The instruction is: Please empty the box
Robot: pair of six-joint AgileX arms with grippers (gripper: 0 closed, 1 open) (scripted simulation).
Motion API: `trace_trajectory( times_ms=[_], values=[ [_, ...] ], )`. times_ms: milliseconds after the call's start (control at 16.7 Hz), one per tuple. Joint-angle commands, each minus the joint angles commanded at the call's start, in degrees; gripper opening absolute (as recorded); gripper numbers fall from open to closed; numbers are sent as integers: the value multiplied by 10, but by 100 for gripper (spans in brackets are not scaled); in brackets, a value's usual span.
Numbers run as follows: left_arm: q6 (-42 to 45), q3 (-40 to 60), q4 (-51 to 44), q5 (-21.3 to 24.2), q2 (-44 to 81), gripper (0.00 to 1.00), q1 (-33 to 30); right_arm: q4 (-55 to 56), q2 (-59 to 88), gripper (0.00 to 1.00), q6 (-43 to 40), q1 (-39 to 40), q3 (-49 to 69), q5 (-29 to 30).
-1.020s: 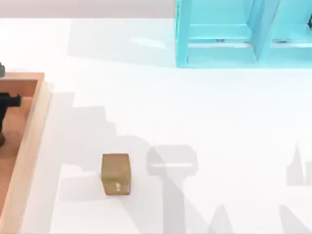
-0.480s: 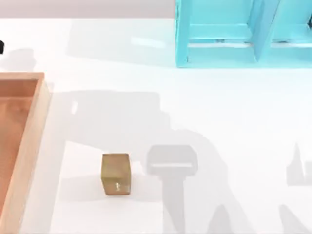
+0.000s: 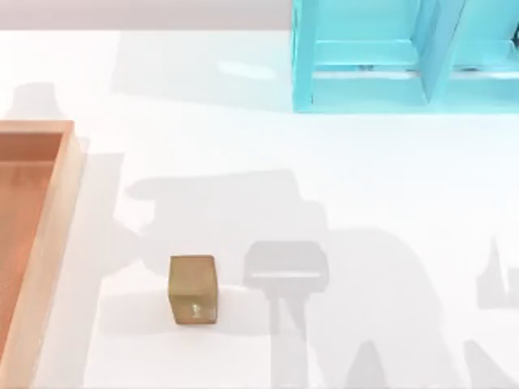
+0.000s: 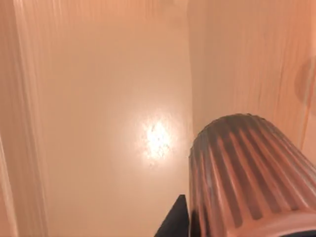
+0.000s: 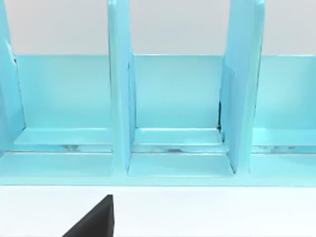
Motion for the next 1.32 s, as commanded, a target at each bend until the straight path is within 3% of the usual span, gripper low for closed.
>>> trace_trajectory(
  times_ms=[300, 480, 720, 1080, 1320],
  values=[
    [0, -3, -1, 1, 2, 0, -1, 0, 0, 100, 0, 0, 0, 0],
    [-38, -41, 16, 1, -18, 0, -39, 0, 0, 100, 0, 0, 0, 0],
    [-158, -158, 69, 0, -82, 0, -159, 0, 0, 100, 0, 0, 0, 0],
    [-398, -413, 175, 0, -209, 0, -395, 0, 0, 100, 0, 0, 0, 0],
    [-486, -503, 226, -1, -269, 0, -483, 0, 0, 100, 0, 0, 0, 0]
  ],
)
